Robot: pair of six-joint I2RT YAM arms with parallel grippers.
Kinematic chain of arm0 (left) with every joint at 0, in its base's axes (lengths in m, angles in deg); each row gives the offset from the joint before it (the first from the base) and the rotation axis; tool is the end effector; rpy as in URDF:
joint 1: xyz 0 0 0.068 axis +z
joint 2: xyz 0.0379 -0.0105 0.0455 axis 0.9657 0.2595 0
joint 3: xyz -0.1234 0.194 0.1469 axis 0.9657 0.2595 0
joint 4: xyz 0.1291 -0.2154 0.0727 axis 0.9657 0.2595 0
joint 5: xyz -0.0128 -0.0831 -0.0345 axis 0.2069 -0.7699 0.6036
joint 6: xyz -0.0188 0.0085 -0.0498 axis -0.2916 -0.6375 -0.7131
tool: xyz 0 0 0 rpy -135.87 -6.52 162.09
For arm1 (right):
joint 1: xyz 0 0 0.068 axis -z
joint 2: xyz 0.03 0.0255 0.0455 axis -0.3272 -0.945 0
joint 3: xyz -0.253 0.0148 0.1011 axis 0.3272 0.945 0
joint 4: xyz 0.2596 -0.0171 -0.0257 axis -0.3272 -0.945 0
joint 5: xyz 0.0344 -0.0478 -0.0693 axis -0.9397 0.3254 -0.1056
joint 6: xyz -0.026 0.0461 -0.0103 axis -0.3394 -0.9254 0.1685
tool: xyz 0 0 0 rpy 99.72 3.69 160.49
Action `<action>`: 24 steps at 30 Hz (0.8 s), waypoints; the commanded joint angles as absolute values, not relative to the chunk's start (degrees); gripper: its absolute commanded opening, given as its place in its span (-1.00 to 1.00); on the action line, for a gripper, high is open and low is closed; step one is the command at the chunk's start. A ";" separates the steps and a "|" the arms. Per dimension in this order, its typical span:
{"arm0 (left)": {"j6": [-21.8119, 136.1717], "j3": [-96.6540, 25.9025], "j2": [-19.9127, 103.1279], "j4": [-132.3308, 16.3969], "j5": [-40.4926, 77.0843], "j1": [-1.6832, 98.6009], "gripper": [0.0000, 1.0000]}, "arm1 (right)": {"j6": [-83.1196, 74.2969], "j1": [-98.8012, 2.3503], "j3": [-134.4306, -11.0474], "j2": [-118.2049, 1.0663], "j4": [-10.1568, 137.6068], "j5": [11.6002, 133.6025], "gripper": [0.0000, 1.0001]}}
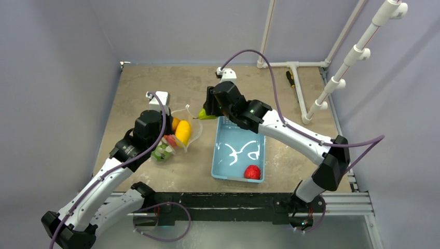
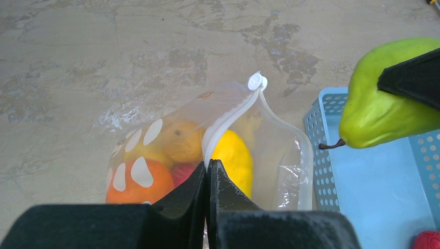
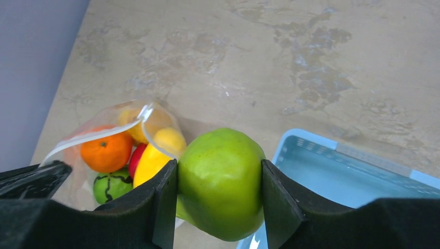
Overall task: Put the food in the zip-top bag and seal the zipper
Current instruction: Place the fake fruit in the zipper food storage bag.
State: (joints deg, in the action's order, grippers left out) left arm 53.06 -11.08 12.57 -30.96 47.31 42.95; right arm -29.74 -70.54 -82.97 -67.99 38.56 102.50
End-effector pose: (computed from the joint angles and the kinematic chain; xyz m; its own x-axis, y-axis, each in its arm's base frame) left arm 0.1589 -0.0846 0.3284 -0.3837 -0.0585 -0.9216 0.1206 0.9863 -0.1128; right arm 0.2372 0.2759 0.3635 -0.5438 0.1079 -0.8323 -0.2725 0.9153 0.2967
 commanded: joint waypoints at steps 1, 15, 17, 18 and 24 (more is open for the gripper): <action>53.64 -10.95 12.32 -33.06 47.41 42.70 -1.00 | -30.42 -73.86 -87.40 -69.57 40.26 106.72 -0.92; 53.58 -10.99 12.26 -33.10 47.30 42.70 -1.00 | -36.39 -80.13 -92.62 -76.78 40.42 109.60 -0.87; 53.61 -10.95 12.17 -33.04 47.30 42.70 -1.00 | -37.55 -80.35 -93.25 -77.85 40.11 109.58 -0.87; 53.64 -10.95 12.17 -33.02 47.30 42.70 -1.00 | -38.38 -80.29 -93.57 -78.27 39.66 109.60 -0.87; 53.62 -10.95 12.09 -33.02 47.21 42.71 -1.00 | -40.69 -80.40 -93.57 -79.92 40.49 107.64 -0.87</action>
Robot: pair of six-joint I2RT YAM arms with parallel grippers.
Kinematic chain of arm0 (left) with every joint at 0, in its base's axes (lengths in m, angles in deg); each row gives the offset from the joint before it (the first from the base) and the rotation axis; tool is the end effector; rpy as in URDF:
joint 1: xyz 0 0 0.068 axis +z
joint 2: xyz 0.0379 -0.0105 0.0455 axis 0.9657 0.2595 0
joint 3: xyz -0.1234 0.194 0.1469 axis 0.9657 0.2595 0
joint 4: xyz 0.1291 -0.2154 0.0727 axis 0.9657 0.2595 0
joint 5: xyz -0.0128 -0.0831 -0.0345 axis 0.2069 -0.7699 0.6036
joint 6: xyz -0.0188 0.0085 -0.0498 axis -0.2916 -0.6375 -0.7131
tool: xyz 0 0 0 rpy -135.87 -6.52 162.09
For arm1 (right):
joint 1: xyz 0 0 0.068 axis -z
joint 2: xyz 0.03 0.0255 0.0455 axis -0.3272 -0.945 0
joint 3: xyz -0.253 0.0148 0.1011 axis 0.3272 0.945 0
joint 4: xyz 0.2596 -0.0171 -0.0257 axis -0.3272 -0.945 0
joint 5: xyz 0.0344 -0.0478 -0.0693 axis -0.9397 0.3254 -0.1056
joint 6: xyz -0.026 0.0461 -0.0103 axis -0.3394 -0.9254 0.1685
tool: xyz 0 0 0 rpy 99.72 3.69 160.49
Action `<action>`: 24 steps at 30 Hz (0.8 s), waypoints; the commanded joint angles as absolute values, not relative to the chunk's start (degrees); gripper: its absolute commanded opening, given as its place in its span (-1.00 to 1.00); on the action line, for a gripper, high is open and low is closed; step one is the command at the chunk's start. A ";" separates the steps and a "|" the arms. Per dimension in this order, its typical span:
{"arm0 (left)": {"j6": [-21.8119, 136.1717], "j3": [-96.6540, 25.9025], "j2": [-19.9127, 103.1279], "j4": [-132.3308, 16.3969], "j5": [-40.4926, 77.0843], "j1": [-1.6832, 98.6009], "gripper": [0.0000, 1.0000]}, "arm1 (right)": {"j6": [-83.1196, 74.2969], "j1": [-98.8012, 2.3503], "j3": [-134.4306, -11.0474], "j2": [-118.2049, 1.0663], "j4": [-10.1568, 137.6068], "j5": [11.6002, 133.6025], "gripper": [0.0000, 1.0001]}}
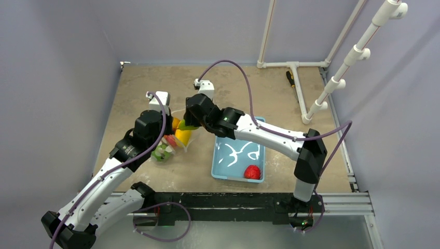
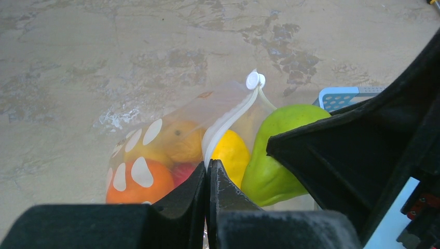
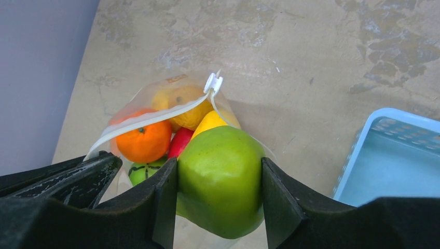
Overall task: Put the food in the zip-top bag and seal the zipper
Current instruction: Place the fake fruit in the zipper food storage bag.
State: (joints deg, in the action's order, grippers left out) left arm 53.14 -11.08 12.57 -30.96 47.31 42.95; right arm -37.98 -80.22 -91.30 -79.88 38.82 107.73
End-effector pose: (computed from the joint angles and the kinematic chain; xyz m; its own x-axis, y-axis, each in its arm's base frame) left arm 0.1589 -0.0846 0.3284 -0.3835 -0.0572 -0.9217 0.1211 0.9864 -0.1116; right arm 0.2151 0.3559 0.3374 -0.5873 0.1254 -0.7996 -0.2768 0.8972 0.3441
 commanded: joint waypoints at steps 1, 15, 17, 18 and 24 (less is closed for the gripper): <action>53.62 -10.94 12.04 -33.06 47.19 42.70 -1.00 | -40.89 -80.48 -93.53 -80.17 40.89 107.10 -0.87; 53.60 -10.94 11.99 -33.01 47.21 42.70 -1.00 | -40.57 -80.97 -93.15 -84.56 48.53 103.13 -0.67; 53.56 -10.97 12.08 -33.02 47.21 42.71 -1.00 | -40.16 -80.96 -93.31 -85.48 49.48 103.14 -0.64; 53.61 -10.96 12.03 -33.01 47.21 42.70 -1.00 | -39.95 -80.92 -93.42 -85.77 50.07 103.18 -0.63; 53.64 -10.94 12.01 -32.95 47.30 42.74 -1.00 | -38.22 -80.97 -92.54 -86.13 55.98 103.24 -0.41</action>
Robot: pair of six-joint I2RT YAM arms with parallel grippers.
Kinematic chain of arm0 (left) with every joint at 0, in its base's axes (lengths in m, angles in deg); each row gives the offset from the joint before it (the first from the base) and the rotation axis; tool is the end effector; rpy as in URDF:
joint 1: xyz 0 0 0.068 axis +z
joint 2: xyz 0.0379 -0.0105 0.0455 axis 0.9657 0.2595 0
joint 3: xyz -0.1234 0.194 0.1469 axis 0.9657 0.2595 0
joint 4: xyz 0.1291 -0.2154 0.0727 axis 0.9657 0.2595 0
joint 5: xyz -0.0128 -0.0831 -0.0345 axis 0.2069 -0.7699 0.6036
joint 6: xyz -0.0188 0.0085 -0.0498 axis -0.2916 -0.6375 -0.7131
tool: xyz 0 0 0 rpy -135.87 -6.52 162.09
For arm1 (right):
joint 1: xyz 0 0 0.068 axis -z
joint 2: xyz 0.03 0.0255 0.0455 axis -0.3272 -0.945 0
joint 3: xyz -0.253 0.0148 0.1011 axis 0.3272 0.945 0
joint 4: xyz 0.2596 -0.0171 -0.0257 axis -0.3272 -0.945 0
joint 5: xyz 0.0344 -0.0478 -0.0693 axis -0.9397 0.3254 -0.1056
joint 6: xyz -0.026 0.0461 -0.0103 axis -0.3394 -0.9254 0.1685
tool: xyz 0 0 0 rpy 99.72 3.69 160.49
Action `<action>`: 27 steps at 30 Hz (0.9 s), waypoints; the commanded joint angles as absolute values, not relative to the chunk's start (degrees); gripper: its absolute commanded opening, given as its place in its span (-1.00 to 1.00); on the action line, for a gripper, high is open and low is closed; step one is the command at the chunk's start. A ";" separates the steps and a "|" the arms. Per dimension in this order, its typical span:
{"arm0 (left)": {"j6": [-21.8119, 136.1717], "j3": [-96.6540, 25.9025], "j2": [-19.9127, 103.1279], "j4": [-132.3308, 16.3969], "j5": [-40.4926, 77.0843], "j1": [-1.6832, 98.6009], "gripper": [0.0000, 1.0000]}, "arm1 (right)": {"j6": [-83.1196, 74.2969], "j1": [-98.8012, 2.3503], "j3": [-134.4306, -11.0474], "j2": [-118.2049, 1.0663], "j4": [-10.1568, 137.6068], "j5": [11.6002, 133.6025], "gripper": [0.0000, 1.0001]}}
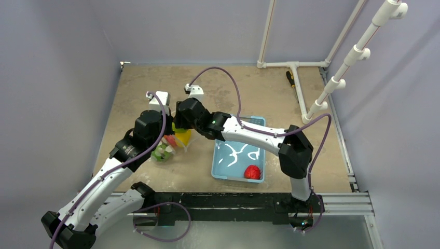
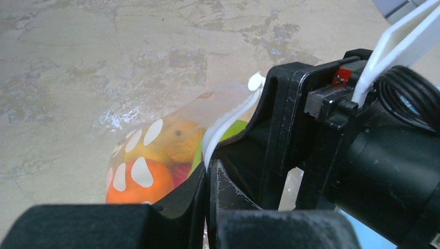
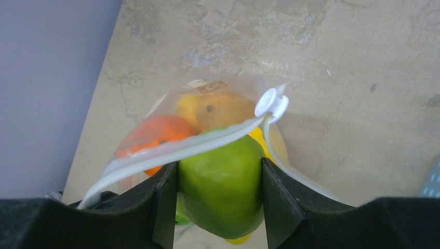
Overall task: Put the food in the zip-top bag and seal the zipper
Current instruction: Place the fake fruit in the zipper food storage bag.
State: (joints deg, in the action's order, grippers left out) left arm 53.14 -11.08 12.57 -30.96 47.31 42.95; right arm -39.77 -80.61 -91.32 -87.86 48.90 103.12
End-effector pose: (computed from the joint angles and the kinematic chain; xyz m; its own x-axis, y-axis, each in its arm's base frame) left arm 0.1589 -0.0846 0.3284 -0.3835 -0.0572 -0.9217 0.1211 0.9864 -0.1116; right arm 0.2292 0.3932 0.2946 -0.6227 0.1494 -0.7680 -0.3153 0.8504 0.4212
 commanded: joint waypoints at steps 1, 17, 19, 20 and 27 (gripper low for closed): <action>53.64 -10.93 12.00 -32.94 47.30 42.71 -1.00 | -37.81 -80.97 -92.32 -86.12 56.86 103.29 -0.33; 53.63 -10.94 12.17 -32.99 47.52 42.70 -1.00 | -35.59 -80.96 -87.85 -84.89 64.05 103.59 0.79; 53.68 -10.96 12.17 -33.01 47.64 42.70 -1.00 | -35.83 -80.97 -86.73 -83.83 65.29 103.91 0.79; 53.60 -10.96 12.21 -33.01 47.64 42.71 -1.00 | -35.96 -80.97 -86.33 -83.35 65.29 104.25 0.80; 53.71 -10.94 12.56 -33.04 47.65 42.70 -1.00 | -36.97 -80.96 -82.89 -78.26 64.97 106.30 0.79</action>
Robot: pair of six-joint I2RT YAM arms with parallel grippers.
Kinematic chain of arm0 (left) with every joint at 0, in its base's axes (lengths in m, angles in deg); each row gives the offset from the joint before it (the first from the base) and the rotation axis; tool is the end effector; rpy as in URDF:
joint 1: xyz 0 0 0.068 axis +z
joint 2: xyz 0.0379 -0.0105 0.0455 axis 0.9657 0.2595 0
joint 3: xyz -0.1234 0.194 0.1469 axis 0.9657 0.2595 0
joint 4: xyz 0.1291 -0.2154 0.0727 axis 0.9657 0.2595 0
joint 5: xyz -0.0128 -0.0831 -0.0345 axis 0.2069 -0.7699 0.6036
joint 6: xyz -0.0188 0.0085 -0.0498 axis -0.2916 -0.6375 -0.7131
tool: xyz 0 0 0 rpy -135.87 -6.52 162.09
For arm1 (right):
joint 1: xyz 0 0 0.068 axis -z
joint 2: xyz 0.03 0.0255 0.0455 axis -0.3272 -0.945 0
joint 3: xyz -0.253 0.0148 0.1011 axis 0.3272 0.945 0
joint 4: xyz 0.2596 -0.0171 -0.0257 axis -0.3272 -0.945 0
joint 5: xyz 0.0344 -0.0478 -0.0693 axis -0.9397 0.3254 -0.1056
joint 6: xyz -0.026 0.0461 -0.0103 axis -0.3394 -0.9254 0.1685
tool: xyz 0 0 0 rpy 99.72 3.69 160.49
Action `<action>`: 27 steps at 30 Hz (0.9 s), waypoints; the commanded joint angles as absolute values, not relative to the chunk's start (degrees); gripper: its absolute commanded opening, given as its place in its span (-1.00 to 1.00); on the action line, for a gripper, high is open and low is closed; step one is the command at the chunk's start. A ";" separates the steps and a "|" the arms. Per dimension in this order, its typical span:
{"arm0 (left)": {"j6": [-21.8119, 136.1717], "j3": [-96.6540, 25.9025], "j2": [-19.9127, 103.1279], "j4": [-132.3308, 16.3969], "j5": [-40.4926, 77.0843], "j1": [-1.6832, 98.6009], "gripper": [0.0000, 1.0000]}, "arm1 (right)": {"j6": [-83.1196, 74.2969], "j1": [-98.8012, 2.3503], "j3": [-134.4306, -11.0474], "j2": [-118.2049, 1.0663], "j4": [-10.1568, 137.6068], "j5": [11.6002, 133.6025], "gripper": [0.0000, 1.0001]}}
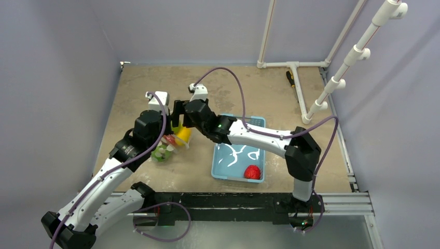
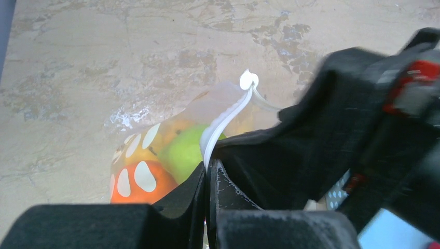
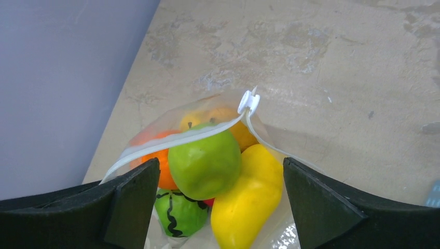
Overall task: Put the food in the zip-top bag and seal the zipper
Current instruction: Place the fake fruit in the zipper food storage bag, then move the bin to the center of the board.
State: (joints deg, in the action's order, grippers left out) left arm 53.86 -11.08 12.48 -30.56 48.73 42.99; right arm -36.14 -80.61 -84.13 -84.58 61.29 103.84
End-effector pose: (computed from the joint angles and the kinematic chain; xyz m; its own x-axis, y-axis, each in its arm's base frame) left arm 0.1586 -0.0833 0.3281 -0.3804 -0.0433 -0.9238 0.1028 0.9907 -0.0887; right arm 0.2255 0.3855 0.2964 -0.5388 0.2044 -0.8173 -0.3760 0.8098 0.4504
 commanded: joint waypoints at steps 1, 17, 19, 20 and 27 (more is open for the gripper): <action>53.65 -11.00 12.60 -33.06 47.65 42.71 -1.00 | -36.95 -80.93 -82.28 -77.28 65.07 106.65 0.79; 53.63 -11.00 13.44 -32.93 48.16 42.70 -1.00 | -35.95 -80.93 -71.95 -62.39 64.56 112.48 0.83; 53.70 -10.93 13.46 -32.92 48.18 42.71 -1.00 | -35.68 -80.97 -70.76 -60.38 64.63 113.62 0.84; 53.69 -11.01 13.48 -32.92 48.18 42.70 -1.00 | -35.61 -80.97 -70.16 -59.89 64.52 114.20 0.85; 53.72 -10.90 13.62 -32.91 48.18 42.71 -1.00 | -35.54 -80.96 -67.41 -53.99 60.94 116.06 0.86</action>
